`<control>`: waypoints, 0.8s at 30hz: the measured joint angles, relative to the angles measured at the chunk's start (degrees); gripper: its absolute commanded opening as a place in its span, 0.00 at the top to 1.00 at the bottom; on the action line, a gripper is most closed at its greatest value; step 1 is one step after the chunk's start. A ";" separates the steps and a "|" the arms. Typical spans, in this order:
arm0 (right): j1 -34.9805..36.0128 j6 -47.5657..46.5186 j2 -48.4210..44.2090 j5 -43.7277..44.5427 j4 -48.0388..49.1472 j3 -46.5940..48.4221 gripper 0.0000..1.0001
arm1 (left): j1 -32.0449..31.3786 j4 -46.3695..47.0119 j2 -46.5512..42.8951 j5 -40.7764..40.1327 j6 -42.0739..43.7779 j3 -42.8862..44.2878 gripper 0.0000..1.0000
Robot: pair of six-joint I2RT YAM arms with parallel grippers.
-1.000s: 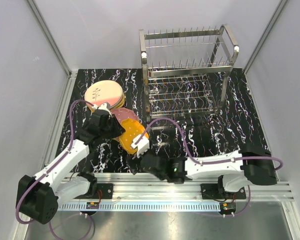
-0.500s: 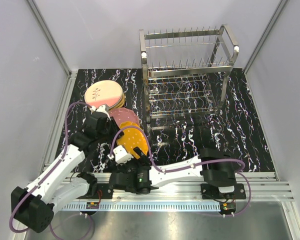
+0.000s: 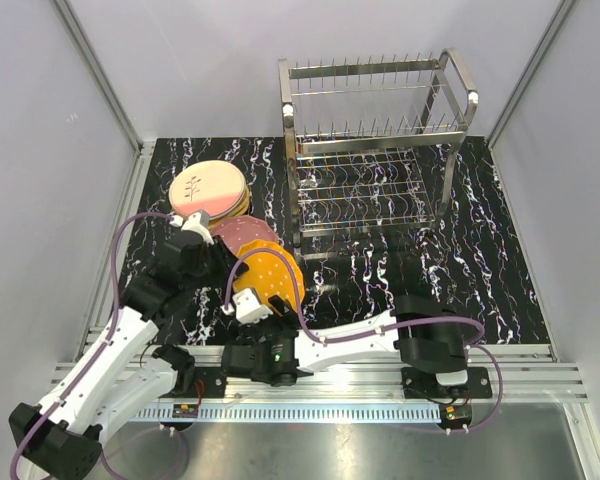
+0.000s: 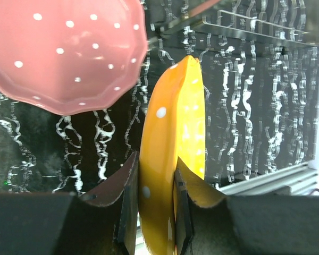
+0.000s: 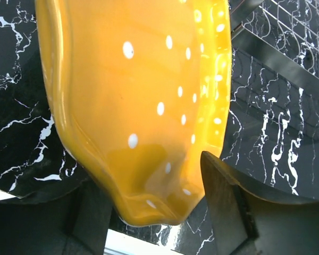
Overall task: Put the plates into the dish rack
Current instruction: Pass the plate from the left arm to the right
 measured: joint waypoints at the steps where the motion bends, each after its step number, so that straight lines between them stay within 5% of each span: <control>1: 0.15 0.22 0.00 0.28 -0.35 0.02 0.32 | -0.02 0.04 -0.42 0.33 -0.22 0.00 1.00; 11: 2.12 -3.28 1.64 1.40 -1.90 1.73 0.57 | -0.22 1.77 -0.94 3.21 -1.22 -2.40 0.98; 20: 2.82 -11.91 1.77 -1.68 1.92 0.72 0.88 | -0.22 1.95 2.03 4.55 0.42 -2.40 0.76; 24: 2.82 -13.33 1.68 -2.91 4.50 -0.55 0.90 | -0.31 1.75 3.26 4.87 1.73 -2.29 0.68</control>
